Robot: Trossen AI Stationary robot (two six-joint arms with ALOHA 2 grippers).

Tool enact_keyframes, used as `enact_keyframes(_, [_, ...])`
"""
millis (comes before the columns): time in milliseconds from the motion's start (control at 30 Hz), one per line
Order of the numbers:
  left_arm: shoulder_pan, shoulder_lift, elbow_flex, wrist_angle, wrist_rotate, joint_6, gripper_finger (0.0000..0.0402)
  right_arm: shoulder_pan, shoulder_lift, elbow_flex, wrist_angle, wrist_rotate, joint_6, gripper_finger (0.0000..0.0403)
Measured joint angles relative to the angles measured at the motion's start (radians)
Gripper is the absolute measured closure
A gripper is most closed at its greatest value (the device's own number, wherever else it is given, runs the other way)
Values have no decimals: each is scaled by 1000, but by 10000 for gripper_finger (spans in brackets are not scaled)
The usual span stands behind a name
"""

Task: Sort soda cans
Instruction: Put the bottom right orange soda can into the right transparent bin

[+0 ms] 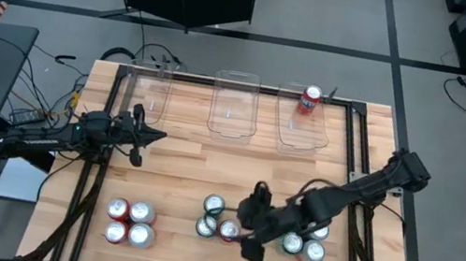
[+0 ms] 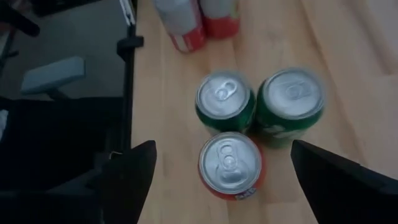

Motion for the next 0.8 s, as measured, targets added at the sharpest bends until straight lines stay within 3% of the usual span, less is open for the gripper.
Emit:
enact_keyframes(467, [0,0,0,2,0,0,400,-2,141,-1,-5,-5,0,12])
enact_keyframes(800, [0,0,0,27,2,0,400,-3,195,-1,23,-5,-45,20])
